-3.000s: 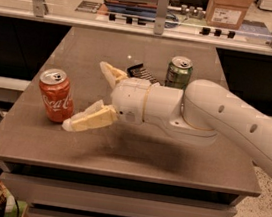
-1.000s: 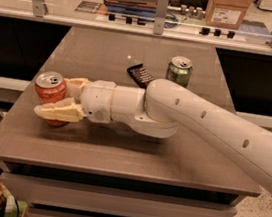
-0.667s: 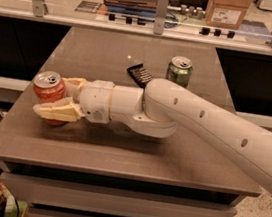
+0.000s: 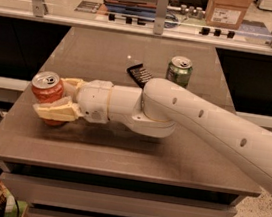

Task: Pick coke can

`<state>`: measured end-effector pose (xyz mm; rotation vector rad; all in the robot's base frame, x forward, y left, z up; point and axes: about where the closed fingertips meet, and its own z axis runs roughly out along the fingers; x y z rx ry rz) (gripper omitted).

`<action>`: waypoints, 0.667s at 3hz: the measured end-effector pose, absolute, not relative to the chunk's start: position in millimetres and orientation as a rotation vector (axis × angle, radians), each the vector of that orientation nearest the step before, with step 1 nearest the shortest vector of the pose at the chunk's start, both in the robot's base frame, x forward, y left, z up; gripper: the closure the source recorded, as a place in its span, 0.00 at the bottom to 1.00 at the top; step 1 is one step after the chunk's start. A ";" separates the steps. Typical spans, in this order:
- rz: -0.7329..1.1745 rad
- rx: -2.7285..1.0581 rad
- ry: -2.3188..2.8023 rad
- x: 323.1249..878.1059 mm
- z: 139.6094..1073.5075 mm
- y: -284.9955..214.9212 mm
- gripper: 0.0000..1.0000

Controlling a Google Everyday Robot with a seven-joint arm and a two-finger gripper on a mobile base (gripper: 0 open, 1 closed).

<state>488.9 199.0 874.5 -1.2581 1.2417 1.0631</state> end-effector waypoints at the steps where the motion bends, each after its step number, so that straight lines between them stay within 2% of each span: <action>1: 1.063 -1.258 1.241 488.8 874.6 199.1 1.00; 2: 1.076 -1.274 1.219 489.5 884.5 198.7 1.00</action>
Offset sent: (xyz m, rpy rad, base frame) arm 0.0049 -0.0054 0.0229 0.0157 -0.0199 0.0466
